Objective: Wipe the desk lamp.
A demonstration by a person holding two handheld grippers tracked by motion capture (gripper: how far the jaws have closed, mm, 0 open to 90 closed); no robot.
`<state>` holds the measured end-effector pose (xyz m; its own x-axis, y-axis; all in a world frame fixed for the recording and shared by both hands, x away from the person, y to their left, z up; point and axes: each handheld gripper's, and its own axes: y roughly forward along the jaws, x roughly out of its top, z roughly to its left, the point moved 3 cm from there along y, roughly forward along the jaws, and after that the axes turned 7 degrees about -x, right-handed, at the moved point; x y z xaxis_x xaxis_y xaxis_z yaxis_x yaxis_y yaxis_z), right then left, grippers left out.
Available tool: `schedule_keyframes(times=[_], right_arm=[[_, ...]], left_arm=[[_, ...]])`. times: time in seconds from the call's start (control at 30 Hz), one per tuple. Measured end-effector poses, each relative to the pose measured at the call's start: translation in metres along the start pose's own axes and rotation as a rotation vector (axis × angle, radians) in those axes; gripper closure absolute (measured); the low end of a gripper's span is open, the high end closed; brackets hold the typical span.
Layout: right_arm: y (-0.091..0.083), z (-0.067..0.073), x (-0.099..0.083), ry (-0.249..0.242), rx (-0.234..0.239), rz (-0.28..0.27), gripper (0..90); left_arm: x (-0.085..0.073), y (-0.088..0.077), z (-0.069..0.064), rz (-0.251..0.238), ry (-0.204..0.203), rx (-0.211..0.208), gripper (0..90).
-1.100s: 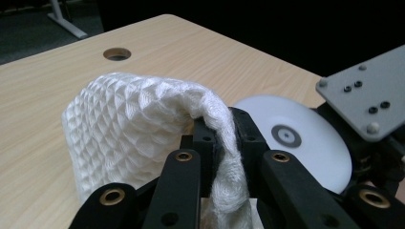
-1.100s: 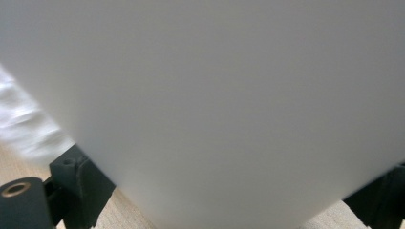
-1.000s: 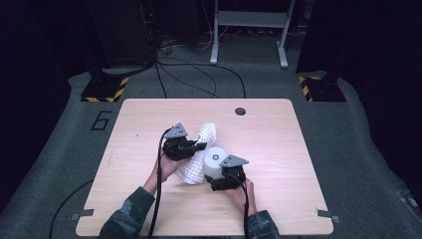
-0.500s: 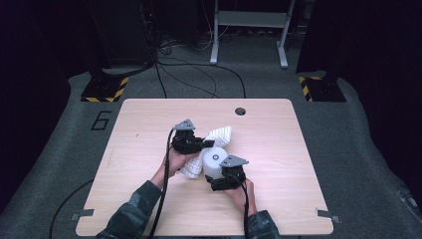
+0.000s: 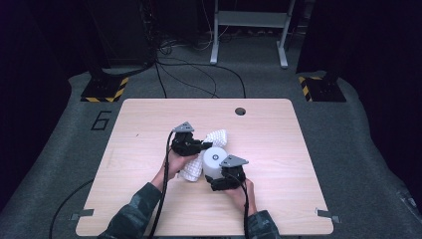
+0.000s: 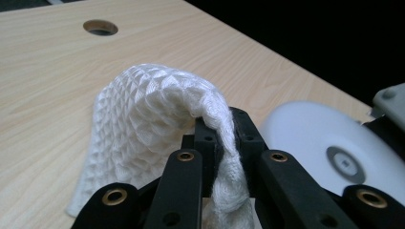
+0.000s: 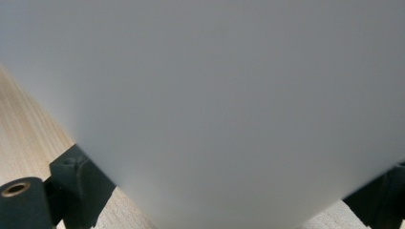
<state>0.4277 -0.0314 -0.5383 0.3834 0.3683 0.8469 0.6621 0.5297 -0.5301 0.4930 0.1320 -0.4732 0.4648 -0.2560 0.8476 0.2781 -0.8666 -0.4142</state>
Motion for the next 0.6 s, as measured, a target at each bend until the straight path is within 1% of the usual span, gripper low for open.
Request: schedule_keyframes(times=[0.1, 0.2, 0.43, 0.47, 0.5, 0.53, 0.6], right_arm=[[0.0, 0.0, 0.0, 0.003, -0.001, 0.0, 6.8], [0.0, 0.0, 0.0, 0.004, -0.001, 0.0, 6.8], [0.0, 0.0, 0.0, 0.0, 0.0, 0.001, 6.8], [0.0, 0.0, 0.0, 0.0, 0.0, 0.001, 6.8], [0.0, 0.0, 0.0, 0.0, 0.0, 0.001, 6.8], [0.0, 0.0, 0.0, 0.001, 0.0, 0.001, 6.8], [0.0, 0.0, 0.0, 0.0, 0.0, 0.001, 6.8]], left_arm=[[-0.006, 0.001, 0.001, 0.003, -0.006, 0.018, 83.1], [-0.011, 0.003, 0.0, 0.007, -0.006, 0.049, 83.3], [-0.024, 0.008, 0.002, 0.008, -0.065, 0.081, 83.5], [-0.027, 0.009, 0.003, 0.015, -0.073, 0.079, 83.5], [-0.029, 0.01, 0.003, 0.015, -0.086, 0.081, 83.5], [-0.032, 0.012, 0.004, 0.015, -0.09, 0.085, 83.5], [-0.037, 0.014, 0.006, 0.034, -0.1, 0.09, 83.6]])
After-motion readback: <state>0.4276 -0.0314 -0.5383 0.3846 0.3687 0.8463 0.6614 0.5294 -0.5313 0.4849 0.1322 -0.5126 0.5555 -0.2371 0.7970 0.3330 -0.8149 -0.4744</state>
